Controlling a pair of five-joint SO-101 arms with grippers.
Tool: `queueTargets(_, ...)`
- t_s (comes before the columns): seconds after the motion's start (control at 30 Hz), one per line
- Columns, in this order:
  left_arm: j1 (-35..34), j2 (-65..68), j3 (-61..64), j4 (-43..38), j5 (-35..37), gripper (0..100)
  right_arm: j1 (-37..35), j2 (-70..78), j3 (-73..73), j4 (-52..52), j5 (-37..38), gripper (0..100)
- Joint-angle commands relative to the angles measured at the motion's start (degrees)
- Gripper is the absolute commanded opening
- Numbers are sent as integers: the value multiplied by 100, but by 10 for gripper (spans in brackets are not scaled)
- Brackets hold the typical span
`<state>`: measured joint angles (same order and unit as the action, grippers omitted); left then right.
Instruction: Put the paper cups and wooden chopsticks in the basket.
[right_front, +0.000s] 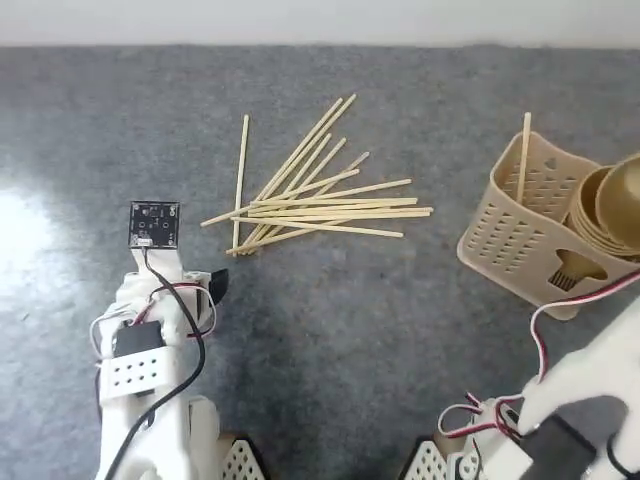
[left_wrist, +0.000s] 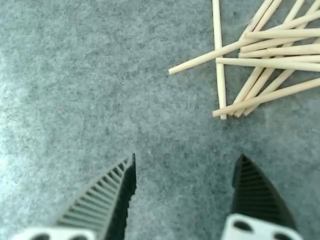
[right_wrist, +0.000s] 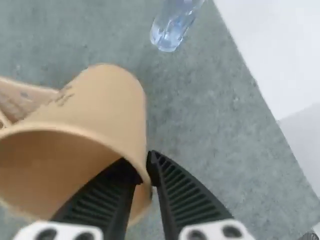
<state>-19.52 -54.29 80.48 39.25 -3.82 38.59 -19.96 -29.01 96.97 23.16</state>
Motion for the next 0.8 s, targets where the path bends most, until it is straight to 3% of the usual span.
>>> queueTargets(0.0, 9, 0, -31, -105, 97, 301, -286, 48, -686, 303, -123, 12)
queueTargets(0.17, 9, 0, -31, -105, 97, 301, -356, 66, -932, 505, -149, 41)
queueTargets(0.43, 9, 0, -31, -105, 97, 301, -338, 75, -923, 620, -281, 7)
queueTargets(0.77, 9, 0, -31, -105, 97, 301, -514, 251, -123, 629, -686, 7)
